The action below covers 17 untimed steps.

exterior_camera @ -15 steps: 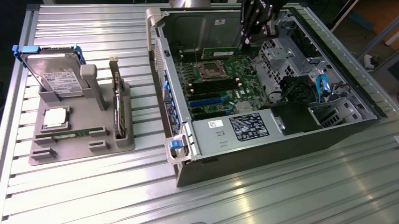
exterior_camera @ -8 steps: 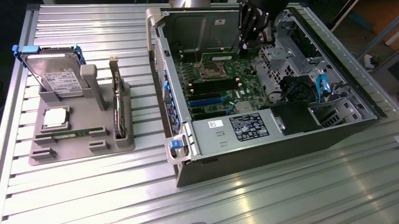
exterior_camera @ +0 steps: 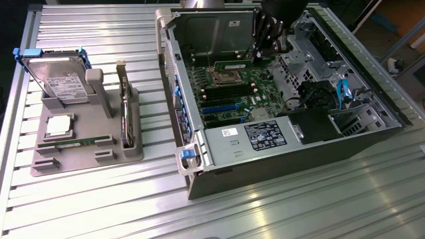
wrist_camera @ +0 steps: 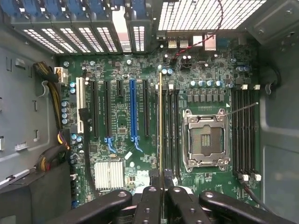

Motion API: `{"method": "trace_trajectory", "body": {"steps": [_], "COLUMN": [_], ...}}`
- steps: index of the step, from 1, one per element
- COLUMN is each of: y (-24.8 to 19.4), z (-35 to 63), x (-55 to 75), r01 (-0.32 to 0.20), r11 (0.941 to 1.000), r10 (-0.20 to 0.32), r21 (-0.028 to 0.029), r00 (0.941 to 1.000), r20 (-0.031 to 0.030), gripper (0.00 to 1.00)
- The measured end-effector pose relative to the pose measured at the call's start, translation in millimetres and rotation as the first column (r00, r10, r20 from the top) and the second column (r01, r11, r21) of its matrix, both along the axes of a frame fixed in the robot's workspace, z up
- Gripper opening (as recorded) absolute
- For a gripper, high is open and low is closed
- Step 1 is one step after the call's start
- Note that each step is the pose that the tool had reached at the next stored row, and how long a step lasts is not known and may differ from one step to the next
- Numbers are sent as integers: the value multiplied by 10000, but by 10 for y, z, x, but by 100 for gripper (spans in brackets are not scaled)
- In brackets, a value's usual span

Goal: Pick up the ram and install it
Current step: 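Insert the ram into the slot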

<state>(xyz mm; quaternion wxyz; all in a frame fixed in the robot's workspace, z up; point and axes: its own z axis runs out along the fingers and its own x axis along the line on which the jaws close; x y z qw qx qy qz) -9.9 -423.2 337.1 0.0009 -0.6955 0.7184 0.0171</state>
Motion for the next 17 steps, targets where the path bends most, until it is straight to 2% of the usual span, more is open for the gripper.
{"method": "trace_trajectory", "body": {"steps": [6, 14, 17], "y": [4, 5, 5], "z": [-186, -290, -299], "x": [8, 9, 9], "r01": [-1, 0, -1], "r11": [10000, 10000, 10000], "r10": [1, 0, 1], "r21": [1, 0, -4], "r00": [10000, 10000, 10000], "r20": [0, 0, -1], "gripper": [12, 12, 12]}}
